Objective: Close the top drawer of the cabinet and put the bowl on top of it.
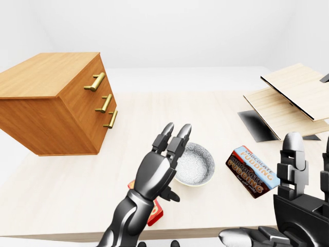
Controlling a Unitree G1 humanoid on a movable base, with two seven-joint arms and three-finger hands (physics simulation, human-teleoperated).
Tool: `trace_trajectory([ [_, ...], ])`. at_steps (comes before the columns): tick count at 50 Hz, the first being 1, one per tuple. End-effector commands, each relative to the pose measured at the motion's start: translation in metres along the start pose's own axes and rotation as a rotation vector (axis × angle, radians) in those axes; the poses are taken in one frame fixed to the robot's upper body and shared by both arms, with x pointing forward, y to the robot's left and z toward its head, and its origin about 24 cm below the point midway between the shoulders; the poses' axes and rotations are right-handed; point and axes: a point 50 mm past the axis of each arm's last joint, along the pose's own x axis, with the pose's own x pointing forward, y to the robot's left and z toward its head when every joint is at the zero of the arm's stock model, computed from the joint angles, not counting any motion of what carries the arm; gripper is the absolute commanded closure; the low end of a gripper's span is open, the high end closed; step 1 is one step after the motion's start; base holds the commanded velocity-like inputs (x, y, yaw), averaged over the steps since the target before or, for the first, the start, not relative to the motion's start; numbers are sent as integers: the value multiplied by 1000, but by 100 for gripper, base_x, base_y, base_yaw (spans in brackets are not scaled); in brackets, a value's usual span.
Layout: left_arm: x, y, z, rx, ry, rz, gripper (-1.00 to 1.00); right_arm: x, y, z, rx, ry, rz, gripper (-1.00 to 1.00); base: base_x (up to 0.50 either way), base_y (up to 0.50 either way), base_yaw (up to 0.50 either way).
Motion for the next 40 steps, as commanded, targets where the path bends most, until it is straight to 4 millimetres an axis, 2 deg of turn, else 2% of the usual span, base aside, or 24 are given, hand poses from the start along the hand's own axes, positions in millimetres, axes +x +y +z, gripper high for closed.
trace_trajectory([
  [1,5,-10,4,75,-2,0,-100,0,-1,1,2,0,-2,-100,0,0,0],
  [18,9,-25,15,165,-26,-21,-100,0,-2,2,4,-2,-2,-100,0,0,0],
  [35,16,-28,13,251,-17,-5,-100,0,-1,0,6,-3,1,-100,0,0,0],
  [40,17,-35,10,269,-9,-16,-100,-1,-3,2,7,-8,-1,-100,0,0,0],
])
